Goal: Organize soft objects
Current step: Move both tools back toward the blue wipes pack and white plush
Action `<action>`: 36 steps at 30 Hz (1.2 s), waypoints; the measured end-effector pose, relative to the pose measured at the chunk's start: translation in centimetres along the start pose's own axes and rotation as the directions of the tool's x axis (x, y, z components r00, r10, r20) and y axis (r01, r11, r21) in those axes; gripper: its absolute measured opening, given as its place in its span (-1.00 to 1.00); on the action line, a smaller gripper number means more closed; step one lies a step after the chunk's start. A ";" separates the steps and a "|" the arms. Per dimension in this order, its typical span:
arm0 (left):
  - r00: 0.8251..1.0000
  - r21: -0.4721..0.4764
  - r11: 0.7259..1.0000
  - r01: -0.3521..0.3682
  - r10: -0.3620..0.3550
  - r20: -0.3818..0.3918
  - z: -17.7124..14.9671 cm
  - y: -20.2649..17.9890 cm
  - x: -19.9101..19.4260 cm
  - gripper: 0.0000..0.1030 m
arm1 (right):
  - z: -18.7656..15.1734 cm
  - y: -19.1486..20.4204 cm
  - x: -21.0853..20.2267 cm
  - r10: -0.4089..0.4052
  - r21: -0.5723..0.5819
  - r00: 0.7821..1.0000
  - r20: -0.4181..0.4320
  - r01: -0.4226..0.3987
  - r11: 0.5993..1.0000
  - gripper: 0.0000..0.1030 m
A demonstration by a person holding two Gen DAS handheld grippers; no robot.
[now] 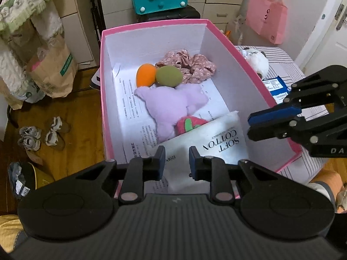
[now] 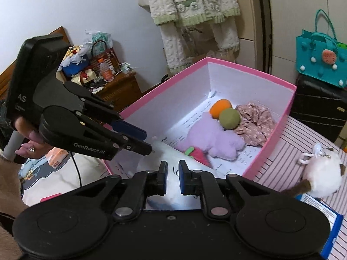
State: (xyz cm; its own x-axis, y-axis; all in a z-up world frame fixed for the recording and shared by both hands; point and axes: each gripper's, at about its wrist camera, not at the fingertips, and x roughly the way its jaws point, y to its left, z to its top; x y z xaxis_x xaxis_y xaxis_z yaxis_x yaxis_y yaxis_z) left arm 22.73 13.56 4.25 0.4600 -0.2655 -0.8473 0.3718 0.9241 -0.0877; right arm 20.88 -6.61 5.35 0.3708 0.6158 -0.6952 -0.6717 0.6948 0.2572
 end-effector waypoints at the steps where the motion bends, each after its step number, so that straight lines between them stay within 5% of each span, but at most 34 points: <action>1: 1.000 -0.006 1.000 0.002 -0.002 0.008 -0.1 -0.2 -0.2 -0.56 | 0.0 0.1 -0.4 -0.006 -0.001 1.000 -0.002 0.006 1.000 -0.69; 9: 0.995 -0.004 1.000 0.014 -0.013 0.099 -0.9 -2.2 -4.3 -0.54 | 0.0 0.1 -6.8 -0.026 0.017 0.998 0.065 0.025 1.000 -0.39; 19: 0.987 -0.013 0.999 0.035 -0.033 0.160 -1.1 -5.5 -7.6 -0.49 | -3.4 -1.5 -12.7 -0.104 0.048 0.984 0.142 0.098 0.994 -0.38; 27: 0.953 -0.030 0.994 0.104 -0.091 0.288 -1.8 -9.2 -7.3 -0.34 | -6.3 -2.8 -15.4 -0.154 0.044 0.970 0.190 0.148 0.988 -0.30; 36: 0.934 0.039 0.990 0.136 -0.141 0.329 -1.3 -14.4 -6.1 -0.21 | -7.4 -3.7 -17.0 -0.192 0.040 0.966 0.174 0.188 0.981 -0.27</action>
State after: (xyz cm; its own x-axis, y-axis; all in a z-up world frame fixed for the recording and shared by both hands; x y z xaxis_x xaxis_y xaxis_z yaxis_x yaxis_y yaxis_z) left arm 13.46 2.21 10.02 0.6423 -0.4689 -0.6062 0.4624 0.8679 -0.1813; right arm 12.30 -22.38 11.23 0.5991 0.5259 -0.6037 -0.5637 0.8125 0.1484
